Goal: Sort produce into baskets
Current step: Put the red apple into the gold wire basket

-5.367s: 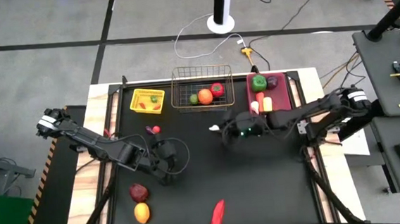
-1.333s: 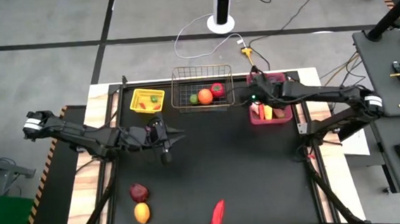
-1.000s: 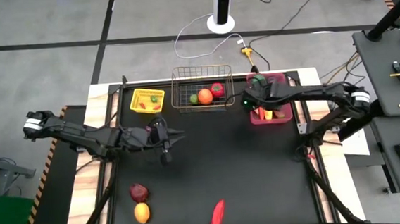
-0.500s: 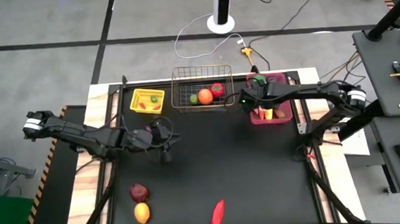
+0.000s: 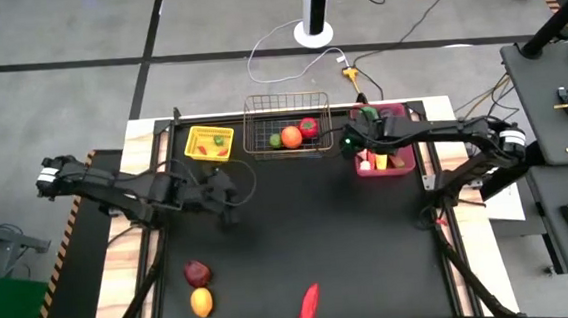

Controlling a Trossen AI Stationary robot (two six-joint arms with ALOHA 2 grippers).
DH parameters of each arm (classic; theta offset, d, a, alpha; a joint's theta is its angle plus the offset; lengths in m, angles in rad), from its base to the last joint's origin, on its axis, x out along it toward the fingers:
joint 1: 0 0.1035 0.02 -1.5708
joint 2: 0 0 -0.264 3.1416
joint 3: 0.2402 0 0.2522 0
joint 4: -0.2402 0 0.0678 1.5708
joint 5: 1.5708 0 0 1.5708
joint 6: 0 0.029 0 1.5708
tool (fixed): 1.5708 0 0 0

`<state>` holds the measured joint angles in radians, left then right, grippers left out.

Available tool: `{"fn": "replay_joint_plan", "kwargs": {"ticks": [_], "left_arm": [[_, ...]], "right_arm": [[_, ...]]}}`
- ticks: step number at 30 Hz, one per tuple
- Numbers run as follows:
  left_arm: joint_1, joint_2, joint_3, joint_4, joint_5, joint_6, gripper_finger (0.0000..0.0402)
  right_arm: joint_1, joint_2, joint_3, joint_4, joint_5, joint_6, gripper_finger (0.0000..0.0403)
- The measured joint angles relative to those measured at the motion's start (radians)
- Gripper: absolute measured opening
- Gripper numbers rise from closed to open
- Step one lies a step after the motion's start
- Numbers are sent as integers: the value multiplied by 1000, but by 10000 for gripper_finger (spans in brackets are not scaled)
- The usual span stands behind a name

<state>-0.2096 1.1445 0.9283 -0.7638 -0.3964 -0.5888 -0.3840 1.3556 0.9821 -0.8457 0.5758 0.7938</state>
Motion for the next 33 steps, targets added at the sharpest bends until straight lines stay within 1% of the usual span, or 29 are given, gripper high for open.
{"fn": "replay_joint_plan", "kwargs": {"ticks": [5, 7, 9, 14, 18, 20, 28, 31, 33], "left_arm": [[0, 79, 114, -205, 224, -7, 82], [-1, 110, 152, -271, 303, -40, 87], [-1, 138, 183, -339, 353, -98, 95], [-33, 192, 233, -506, 385, -325, 119], [-97, 210, 238, -561, 441, -460, 154], [-129, 215, 235, -567, 463, -524, 180], [-261, 271, 232, -614, 474, -772, 307], [-314, 300, 232, -611, 500, -843, 343], [-350, 321, 233, -600, 517, -880, 360]], "right_arm": [[0, 0, 0, 22, -7, -28, 217], [0, 0, 0, 23, -8, -33, 217], [0, 0, 0, 23, -10, -34, 217], [11, 1, 0, 27, -25, -49, 217], [22, 1, 0, 45, -28, -77, 217], [28, 1, 0, 53, -33, -89, 217], [49, 1, 0, 76, -38, -114, 217], [53, 1, 0, 78, -38, -114, 217], [53, 1, 0, 78, -48, -114, 217]]}}
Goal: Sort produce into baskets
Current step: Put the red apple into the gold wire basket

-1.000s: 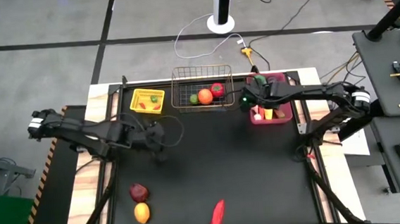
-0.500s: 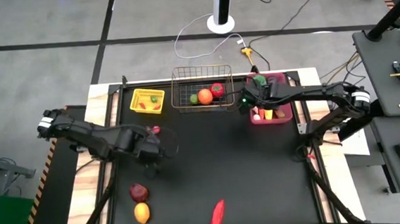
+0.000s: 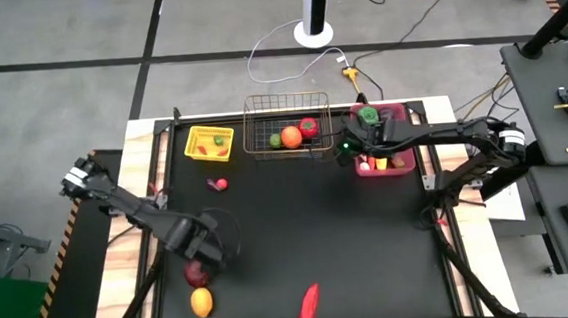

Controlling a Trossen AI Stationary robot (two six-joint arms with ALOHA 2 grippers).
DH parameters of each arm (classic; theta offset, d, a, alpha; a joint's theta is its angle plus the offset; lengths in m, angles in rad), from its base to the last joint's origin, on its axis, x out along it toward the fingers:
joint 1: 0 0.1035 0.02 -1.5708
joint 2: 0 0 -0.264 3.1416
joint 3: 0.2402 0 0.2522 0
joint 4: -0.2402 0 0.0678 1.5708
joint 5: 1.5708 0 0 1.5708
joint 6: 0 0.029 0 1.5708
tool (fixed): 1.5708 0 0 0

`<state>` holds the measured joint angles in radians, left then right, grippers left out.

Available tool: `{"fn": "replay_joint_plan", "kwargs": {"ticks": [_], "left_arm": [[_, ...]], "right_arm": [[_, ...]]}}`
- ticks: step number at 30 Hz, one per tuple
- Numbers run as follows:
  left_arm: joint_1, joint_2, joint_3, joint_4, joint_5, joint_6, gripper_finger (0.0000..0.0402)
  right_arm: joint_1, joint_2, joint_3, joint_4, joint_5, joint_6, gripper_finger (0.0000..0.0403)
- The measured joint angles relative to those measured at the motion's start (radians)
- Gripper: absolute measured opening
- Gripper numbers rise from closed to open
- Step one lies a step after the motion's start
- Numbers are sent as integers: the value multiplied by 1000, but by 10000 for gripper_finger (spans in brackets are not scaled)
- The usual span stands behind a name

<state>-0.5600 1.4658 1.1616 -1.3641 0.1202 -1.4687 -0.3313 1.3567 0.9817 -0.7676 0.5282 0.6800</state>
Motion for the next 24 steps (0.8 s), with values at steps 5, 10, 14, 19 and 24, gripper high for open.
{"fn": "replay_joint_plan", "kwargs": {"ticks": [5, 10, 14, 19, 24], "left_arm": [[-66, 35, -7, 38, 29, -67, 377], [-86, 47, -32, 98, 29, -78, 377], [-90, 43, -76, 169, 29, -78, 378], [-94, 39, -125, 182, 37, -81, 378], [-106, 39, -170, 266, 44, -86, 378]], "right_arm": [[6, 0, 0, 2, -13, 0, 217], [26, 0, 0, 4, -13, 0, 217], [40, 0, 0, 4, -13, 0, 217], [43, 0, 0, 6, -13, -2, 217], [43, 1, 0, 8, -13, -4, 217]]}}
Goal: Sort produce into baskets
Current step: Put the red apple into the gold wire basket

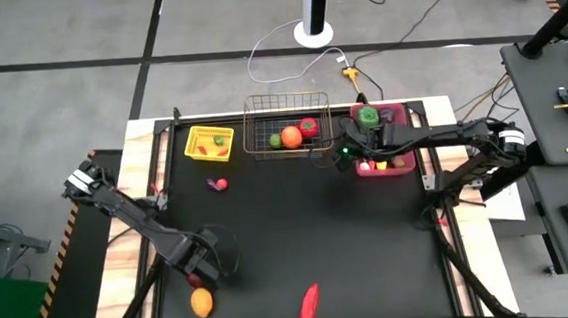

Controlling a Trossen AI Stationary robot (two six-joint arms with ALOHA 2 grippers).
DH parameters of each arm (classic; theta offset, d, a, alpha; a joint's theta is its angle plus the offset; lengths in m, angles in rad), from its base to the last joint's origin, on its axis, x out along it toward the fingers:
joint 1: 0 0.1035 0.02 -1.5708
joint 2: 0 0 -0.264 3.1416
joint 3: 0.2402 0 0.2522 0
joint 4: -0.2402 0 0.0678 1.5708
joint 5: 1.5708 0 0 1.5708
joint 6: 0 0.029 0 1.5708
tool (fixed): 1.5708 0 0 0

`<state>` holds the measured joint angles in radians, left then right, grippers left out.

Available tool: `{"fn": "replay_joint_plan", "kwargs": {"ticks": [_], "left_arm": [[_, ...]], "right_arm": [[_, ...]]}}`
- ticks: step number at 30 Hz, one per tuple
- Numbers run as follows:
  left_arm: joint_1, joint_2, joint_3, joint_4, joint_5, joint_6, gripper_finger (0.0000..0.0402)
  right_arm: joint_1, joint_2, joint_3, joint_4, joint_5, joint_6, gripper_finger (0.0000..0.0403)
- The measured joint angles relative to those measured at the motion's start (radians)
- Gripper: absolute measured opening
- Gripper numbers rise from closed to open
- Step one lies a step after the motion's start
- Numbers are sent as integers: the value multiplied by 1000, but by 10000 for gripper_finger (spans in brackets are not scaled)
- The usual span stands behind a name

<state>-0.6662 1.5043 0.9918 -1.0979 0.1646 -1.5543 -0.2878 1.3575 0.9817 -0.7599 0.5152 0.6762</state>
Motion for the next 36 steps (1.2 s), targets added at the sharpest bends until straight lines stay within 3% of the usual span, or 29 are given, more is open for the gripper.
{"fn": "replay_joint_plan", "kwargs": {"ticks": [18, 27, 36], "left_arm": [[-29, 0, -158, 176, -21, -24, 360], [-29, 0, -152, 173, -33, 27, 319], [-11, -1, -44, 14, -153, 124, 318]], "right_arm": [[0, 0, 0, 11, 0, -8, 217], [0, 0, 0, 11, 0, -7, 217], [0, 0, 0, 11, 1, -7, 217]]}}
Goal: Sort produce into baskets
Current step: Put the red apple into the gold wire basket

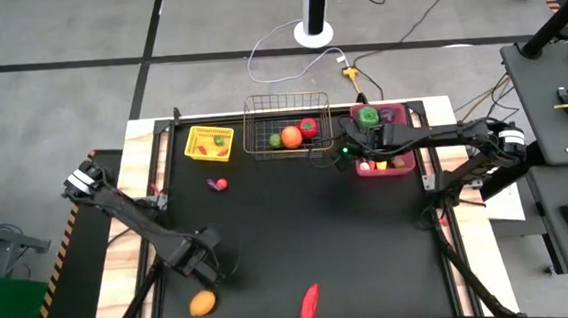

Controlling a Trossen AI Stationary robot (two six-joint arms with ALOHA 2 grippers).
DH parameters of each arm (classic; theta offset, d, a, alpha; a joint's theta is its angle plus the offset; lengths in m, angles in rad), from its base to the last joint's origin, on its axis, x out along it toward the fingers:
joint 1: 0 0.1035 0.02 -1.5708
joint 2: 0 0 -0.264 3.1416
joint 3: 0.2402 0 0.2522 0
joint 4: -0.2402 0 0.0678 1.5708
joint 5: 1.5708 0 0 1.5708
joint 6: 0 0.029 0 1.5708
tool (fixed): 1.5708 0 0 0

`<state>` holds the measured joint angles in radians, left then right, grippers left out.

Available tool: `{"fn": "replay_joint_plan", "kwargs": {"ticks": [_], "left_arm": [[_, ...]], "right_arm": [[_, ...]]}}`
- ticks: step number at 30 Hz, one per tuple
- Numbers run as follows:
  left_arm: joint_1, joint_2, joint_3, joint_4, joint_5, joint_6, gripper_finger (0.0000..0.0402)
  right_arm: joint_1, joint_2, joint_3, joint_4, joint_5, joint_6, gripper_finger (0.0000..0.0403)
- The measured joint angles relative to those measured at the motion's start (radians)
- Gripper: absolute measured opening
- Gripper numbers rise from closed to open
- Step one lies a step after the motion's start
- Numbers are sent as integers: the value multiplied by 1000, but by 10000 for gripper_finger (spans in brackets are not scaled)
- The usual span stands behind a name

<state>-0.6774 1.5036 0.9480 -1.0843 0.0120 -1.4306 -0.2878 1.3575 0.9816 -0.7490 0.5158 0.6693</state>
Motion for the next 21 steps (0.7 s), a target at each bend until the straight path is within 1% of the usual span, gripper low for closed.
{"fn": "replay_joint_plan", "kwargs": {"ticks": [2, 4, 7, 12, 14, 16, 18, 20, 21], "left_arm": [[20, 0, 50, -62, -77, 38, 318], [53, 0, 106, -120, -181, 90, 318], [126, 0, 189, -169, -339, 214, 318], [292, 0, 307, -171, -572, 548, 318], [368, -1, 349, -156, -644, 698, 318], [446, -9, 377, -112, -680, 862, 318], [530, -26, 390, -28, -675, 1029, 318], [620, -46, 393, 79, -621, 1190, 318], [672, -55, 393, 133, -572, 1261, 318]], "right_arm": [[0, 0, 0, 0, 0, -1, 217], [0, 0, 0, 0, 0, -6, 217], [0, 0, 0, 0, 0, -8, 217], [0, 0, 0, 0, 0, -32, 217], [0, -1, 0, -3, -18, -34, 217], [0, -2, 2, -4, -47, -35, 217], [0, -8, 2, -5, -69, -36, 217], [2, -13, 2, -9, -85, -35, 217], [3, -16, 2, -14, -93, -32, 217]]}}
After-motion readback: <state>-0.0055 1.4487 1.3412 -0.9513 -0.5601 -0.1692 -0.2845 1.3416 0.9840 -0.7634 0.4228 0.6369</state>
